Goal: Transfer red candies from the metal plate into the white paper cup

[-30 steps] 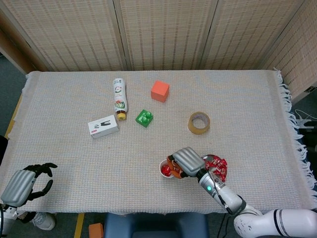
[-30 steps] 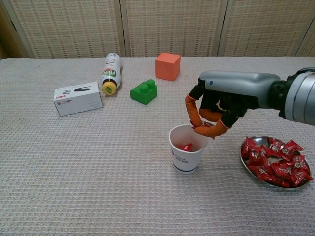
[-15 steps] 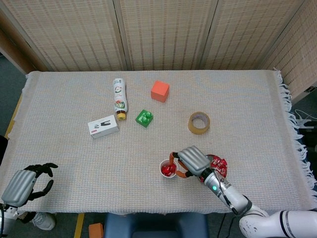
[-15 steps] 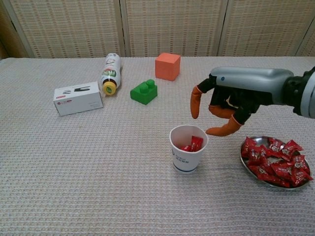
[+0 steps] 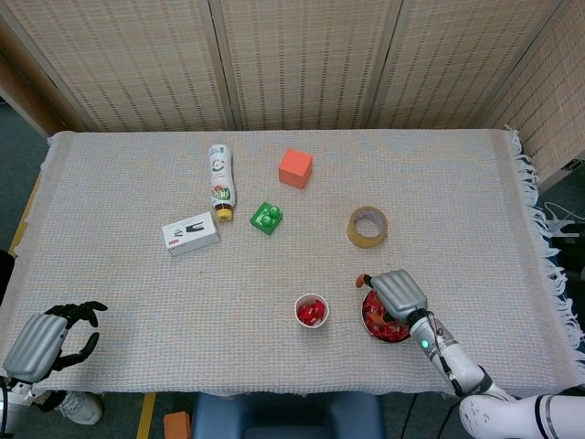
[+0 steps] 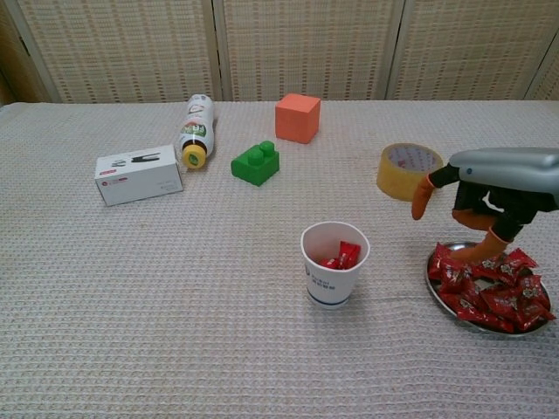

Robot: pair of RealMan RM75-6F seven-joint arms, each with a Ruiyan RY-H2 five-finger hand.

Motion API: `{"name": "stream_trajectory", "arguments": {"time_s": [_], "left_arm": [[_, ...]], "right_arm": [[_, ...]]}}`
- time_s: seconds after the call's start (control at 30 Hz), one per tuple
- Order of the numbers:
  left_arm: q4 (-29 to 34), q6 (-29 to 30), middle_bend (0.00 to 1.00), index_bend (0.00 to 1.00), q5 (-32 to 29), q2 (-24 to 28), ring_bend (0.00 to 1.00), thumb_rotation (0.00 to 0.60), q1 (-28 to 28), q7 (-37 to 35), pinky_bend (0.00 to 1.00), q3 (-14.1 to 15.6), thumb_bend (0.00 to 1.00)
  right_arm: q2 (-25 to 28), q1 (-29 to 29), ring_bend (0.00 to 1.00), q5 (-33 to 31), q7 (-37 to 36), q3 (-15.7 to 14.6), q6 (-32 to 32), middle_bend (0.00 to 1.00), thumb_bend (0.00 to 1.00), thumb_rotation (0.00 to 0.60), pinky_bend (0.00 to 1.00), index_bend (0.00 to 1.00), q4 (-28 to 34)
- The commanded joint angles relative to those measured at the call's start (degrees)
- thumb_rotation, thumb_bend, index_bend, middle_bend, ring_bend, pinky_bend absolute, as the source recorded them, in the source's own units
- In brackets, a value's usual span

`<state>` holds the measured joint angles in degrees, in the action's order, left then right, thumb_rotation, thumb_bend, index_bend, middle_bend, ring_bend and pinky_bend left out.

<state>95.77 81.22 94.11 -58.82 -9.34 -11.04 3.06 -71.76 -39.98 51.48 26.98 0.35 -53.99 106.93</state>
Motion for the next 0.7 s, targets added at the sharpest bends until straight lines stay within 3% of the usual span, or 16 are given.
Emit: {"name": "stream_trajectory", "arguments": {"time_s": [0.03,0.5,0.7], "left_arm": [[-0.05,0.02,0.48,0.30,-0.17,-0.02,0.40,0.600,0.03,-0.06,0.41,-0.08,0.43],[-0.15,0.25,0.48,0.30,-0.15,0.03,0.40,0.600,0.11,-0.40,0.41,-0.12,0.43],[-0.16,0.22,0.48,0.30,-0.17,0.02,0.40,0.600,0.10,-0.44,0.41,-0.12,0.43]], "right_arm": [[-0.29,-1.46,0.77,-5.52,2.76,-1.01,2.21,0.88,0.13,0.600,1.00,0.26,-2.38],[-2.30,-4.12,0.77,-12.74,6.59,-3.52,3.67,0.88,0.13,0.600,1.00,0.29,-4.73],[-2.81,-4.72,0.77,-14.12,7.57,-4.47,3.52,0.88,0.13,0.600,1.00,0.35,-5.26]]}}
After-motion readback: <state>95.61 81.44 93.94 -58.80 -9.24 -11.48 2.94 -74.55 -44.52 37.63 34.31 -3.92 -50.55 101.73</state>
